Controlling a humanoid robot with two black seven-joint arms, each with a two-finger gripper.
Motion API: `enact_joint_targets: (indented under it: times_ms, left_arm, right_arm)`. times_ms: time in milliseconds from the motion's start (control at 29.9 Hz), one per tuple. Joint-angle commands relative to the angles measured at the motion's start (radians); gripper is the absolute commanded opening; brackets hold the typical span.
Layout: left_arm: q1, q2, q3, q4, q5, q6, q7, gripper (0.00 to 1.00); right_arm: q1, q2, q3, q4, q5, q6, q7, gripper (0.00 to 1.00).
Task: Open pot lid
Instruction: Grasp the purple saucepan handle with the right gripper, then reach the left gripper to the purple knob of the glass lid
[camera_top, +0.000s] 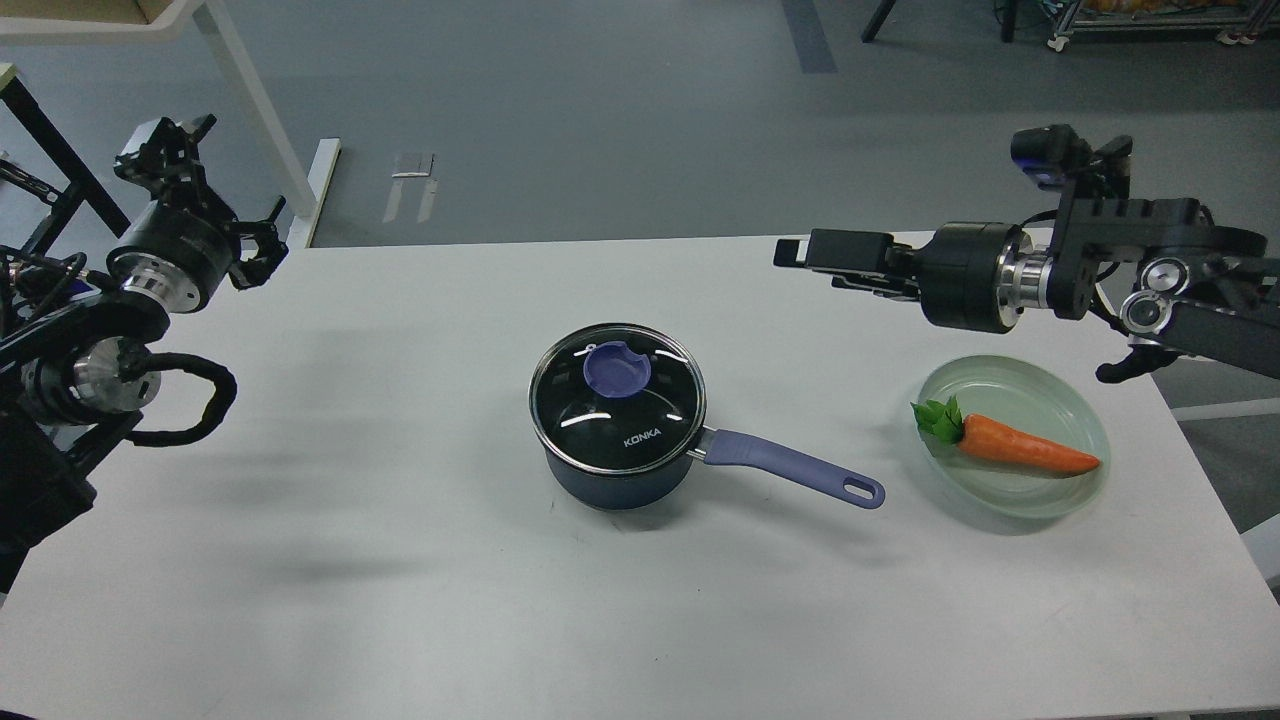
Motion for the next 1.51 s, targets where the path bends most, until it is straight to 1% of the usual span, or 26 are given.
enact_joint_targets:
  times_ms: [0, 67, 134, 201, 335, 502, 602, 669, 903, 1037, 1271, 1338, 1472]
  left_arm:
    - [-0.002, 0.007, 0.0, -0.008, 0.001, -0.005, 0.003, 0.99]
    - [-0.005, 0.018, 0.0, -0.008, 0.001, -0.005, 0.006, 0.99]
    - [-0.006, 0.03, 0.0, -0.008, 0.001, -0.005, 0.01, 0.99]
    - [-0.006, 0.033, 0.0, -0.008, 0.001, -0.005, 0.01, 0.99]
    - [-0.016, 0.038, 0.001, -0.008, 0.001, -0.005, 0.01, 0.99]
    - [-0.016, 0.041, 0.001, -0.008, 0.001, -0.005, 0.009, 0.99]
    - [-0.014, 0.045, 0.001, -0.008, 0.001, -0.005, 0.009, 0.99]
    - [-0.014, 0.045, 0.001, -0.008, 0.001, -0.005, 0.009, 0.99]
    - [-0.014, 0.045, 0.003, -0.008, 0.004, -0.006, 0.01, 0.99]
    - [-0.016, 0.042, 0.004, -0.009, 0.07, -0.019, 0.009, 0.99]
    - [-0.063, 0.041, 0.004, -0.063, 0.331, -0.022, 0.006, 0.99]
    - [-0.071, 0.041, 0.009, -0.096, 0.446, -0.02, 0.003, 0.99]
    - [-0.072, 0.041, 0.012, -0.201, 0.72, -0.011, 0.0, 0.99]
  right_arm:
    - [0.062, 0.038, -0.131, 0.049, -0.123, -0.004, 0.001, 0.98]
    - [0.065, 0.066, -0.174, 0.05, -0.193, -0.004, 0.004, 0.97]
    - [0.065, 0.087, -0.211, 0.052, -0.252, -0.004, 0.019, 0.95]
    - [0.062, 0.113, -0.251, 0.047, -0.313, -0.004, 0.037, 0.91]
    - [0.059, 0.161, -0.28, 0.021, -0.391, -0.004, 0.036, 0.73]
    - [0.059, 0.214, -0.282, -0.026, -0.398, -0.005, 0.034, 0.64]
    - [0.064, 0.23, -0.283, -0.033, -0.399, -0.005, 0.034, 0.57]
    - [0.065, 0.231, -0.282, -0.033, -0.401, -0.005, 0.034, 0.52]
    - [0.067, 0.238, -0.285, -0.033, -0.402, -0.005, 0.034, 0.39]
    - [0.078, 0.238, -0.286, -0.033, -0.427, -0.005, 0.034, 0.28]
    - [0.079, 0.239, -0.286, -0.033, -0.453, -0.004, 0.034, 0.23]
    - [0.079, 0.245, -0.286, -0.033, -0.453, -0.005, 0.034, 0.23]
    - [0.079, 0.25, -0.286, -0.031, -0.447, -0.004, 0.034, 0.22]
